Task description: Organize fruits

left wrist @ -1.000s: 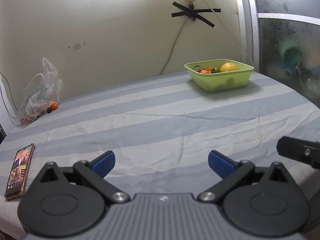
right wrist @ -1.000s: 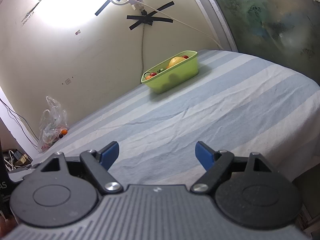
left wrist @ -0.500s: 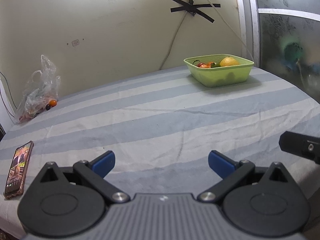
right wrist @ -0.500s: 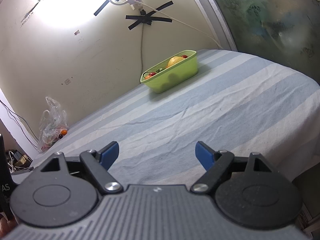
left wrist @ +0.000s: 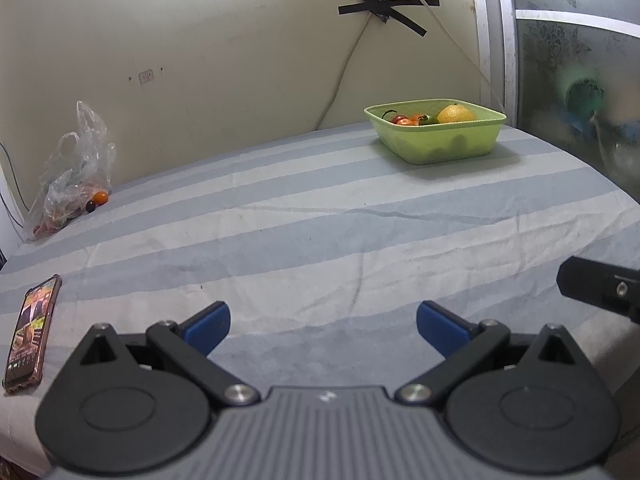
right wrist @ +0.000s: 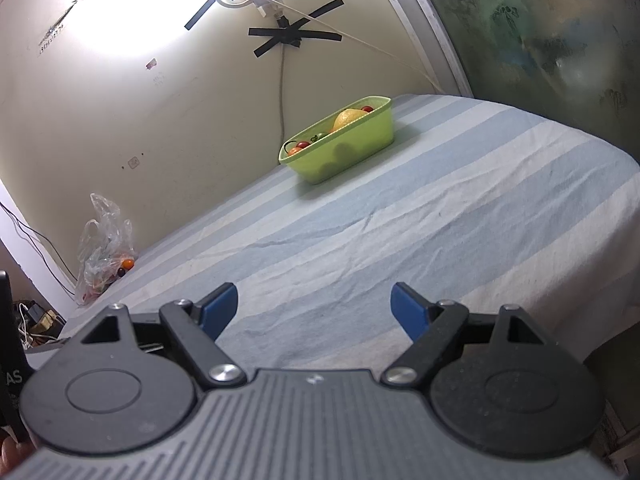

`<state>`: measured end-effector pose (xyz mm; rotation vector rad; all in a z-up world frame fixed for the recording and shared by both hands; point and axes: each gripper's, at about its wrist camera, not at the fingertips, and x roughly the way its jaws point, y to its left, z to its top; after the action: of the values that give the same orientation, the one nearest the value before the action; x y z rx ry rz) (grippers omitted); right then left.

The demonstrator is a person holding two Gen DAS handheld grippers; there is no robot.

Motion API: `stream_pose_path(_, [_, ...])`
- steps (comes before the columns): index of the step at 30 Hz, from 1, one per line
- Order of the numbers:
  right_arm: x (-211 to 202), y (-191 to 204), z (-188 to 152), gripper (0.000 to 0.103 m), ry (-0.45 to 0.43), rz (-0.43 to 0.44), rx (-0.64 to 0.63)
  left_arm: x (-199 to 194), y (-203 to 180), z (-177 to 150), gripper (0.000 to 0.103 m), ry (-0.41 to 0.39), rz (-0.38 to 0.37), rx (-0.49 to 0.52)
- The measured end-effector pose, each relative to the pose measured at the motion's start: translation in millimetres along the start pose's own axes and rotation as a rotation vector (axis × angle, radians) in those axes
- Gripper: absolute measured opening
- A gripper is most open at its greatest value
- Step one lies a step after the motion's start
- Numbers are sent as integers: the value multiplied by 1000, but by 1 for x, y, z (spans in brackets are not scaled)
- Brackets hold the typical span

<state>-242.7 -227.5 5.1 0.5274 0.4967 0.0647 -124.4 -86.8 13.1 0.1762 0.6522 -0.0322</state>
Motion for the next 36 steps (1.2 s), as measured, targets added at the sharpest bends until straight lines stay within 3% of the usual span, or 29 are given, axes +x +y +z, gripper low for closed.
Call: stream_pose_path(36, [1, -1, 0, 86, 5, 0, 3, 7, -1, -4, 103, 47, 0, -4])
